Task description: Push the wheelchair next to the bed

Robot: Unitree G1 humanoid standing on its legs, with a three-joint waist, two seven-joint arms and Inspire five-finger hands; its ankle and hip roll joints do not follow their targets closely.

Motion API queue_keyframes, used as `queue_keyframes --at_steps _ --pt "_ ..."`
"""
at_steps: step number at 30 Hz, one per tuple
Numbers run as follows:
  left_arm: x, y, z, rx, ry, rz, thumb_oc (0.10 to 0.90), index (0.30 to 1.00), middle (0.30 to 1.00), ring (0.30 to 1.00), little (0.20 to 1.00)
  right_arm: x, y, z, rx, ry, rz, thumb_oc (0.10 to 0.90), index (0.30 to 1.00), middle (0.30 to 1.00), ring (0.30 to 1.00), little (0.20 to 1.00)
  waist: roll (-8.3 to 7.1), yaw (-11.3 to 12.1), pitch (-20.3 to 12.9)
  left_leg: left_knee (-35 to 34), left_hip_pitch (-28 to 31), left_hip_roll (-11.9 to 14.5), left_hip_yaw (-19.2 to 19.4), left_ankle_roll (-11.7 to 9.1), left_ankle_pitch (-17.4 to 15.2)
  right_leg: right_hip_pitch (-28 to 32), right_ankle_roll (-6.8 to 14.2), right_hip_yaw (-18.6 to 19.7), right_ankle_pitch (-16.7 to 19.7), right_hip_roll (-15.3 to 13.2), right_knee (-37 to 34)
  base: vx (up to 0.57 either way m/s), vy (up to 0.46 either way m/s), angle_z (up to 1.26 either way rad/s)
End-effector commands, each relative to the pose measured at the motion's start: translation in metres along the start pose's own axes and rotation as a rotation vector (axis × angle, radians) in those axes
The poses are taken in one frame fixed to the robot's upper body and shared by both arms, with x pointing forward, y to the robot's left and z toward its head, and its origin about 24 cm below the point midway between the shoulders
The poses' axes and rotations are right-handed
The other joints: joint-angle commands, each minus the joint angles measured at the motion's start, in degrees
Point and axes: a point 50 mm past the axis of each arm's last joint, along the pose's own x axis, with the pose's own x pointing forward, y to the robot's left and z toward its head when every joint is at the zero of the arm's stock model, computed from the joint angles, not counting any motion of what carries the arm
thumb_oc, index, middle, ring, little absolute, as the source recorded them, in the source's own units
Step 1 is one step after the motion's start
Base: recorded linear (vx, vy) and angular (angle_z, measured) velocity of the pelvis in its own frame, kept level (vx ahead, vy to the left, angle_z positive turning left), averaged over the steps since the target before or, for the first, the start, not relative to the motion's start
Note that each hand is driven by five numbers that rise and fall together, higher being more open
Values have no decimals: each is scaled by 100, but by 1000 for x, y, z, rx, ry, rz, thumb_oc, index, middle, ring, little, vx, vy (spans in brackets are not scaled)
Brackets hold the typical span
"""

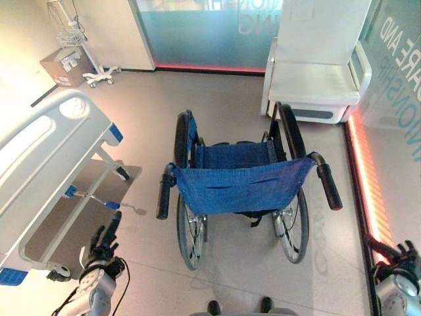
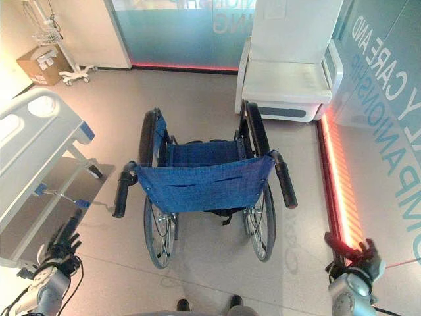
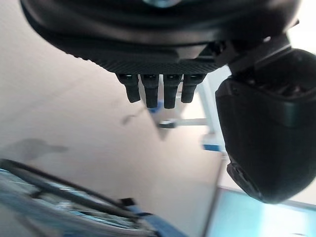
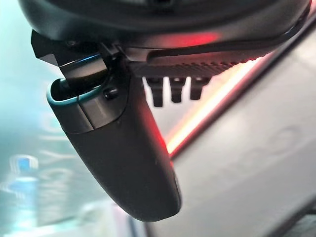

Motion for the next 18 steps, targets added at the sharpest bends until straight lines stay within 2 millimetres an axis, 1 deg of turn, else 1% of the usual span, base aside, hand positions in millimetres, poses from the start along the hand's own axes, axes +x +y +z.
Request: queue_keyframes --at_steps 1,2,3,4,7,8,9,11,12,14,16,18 --pt "-1 -10 96 -10 -362 -36 800 900 900 900 900 -7 29 94 12 -399 56 800 900 900 900 900 -163 30 -122 17 -214 -39 -92 -132 -45 -83 116 136 140 -180 32 55 0 0" --pt "-6 -16 107 -4 -407 -53 800 900 900 900 900 -14 35 106 11 -447 67 800 900 900 900 900 -164 30 -142 17 -205 -30 -84 -137 -42 -70 114 150 135 -175 28 51 0 1" --pt "-8 -18 110 -4 -417 -56 800 900 900 900 900 -16 37 108 10 -461 69 800 900 900 900 900 -165 30 -143 17 -200 -27 -81 -138 -42 -67 114 157 133 -172 29 67 -4 0" --pt "-15 -26 125 5 -486 -83 800 900 900 900 900 -23 43 124 12 -538 81 800 900 900 900 900 -169 31 -160 17 -185 -16 -72 -142 -37 -49 111 175 129 -161 28 58 -6 -1" --pt "-30 -44 151 -7 -584 -166 800 900 900 900 900 -38 54 153 29 -669 125 800 900 900 900 900 -192 54 -173 17 -187 -8 -56 -143 19 -45 99 197 162 -143 32 26 -10 0" --pt "-32 -47 154 -11 -595 -187 800 900 900 900 900 -41 55 158 28 -691 132 800 900 900 900 900 -196 59 -189 17 -165 -5 -68 -150 -32 -19 110 204 119 -143 24 42 -23 0" --pt "-39 -57 162 -17 -624 -256 800 900 900 900 900 -48 60 169 29 -747 160 800 900 900 900 900 -208 78 -184 17 -175 7 -53 -154 18 -29 104 193 153 -142 34 34 -23 0" --pt "-48 -69 166 -19 -641 -341 800 900 900 900 900 -56 65 178 32 -795 204 800 900 900 900 900 -220 100 -196 17 -169 16 -48 -163 17 -18 111 187 149 -139 31 19 -29 -1" --pt "-54 -77 166 -27 -631 -432 800 900 900 900 900 -61 69 182 33 -818 254 800 900 900 900 900 -232 119 -205 17 -161 24 -40 -169 10 -10 117 179 142 -138 35 0 0 0" --pt "-57 -81 164 -22 -625 -471 800 900 900 900 900 -64 71 182 28 -824 281 800 900 900 900 900 -234 131 -212 17 -159 29 -36 -173 8 -6 121 174 136 -139 35 0 0 0" --pt "-63 -92 154 7 -555 -583 800 900 900 900 900 -69 76 180 -5 -822 347 800 900 900 900 900 -251 157 -216 17 -149 40 -25 -180 12 5 130 171 131 -134 45 15 -12 0" --pt "-68 -100 147 28 -502 -673 800 900 900 900 900 -71 82 175 -6 -775 431 800 900 900 900 900 -261 167 -209 17 -124 52 -4 -182 10 27 144 163 124 -127 50 42 -16 1"
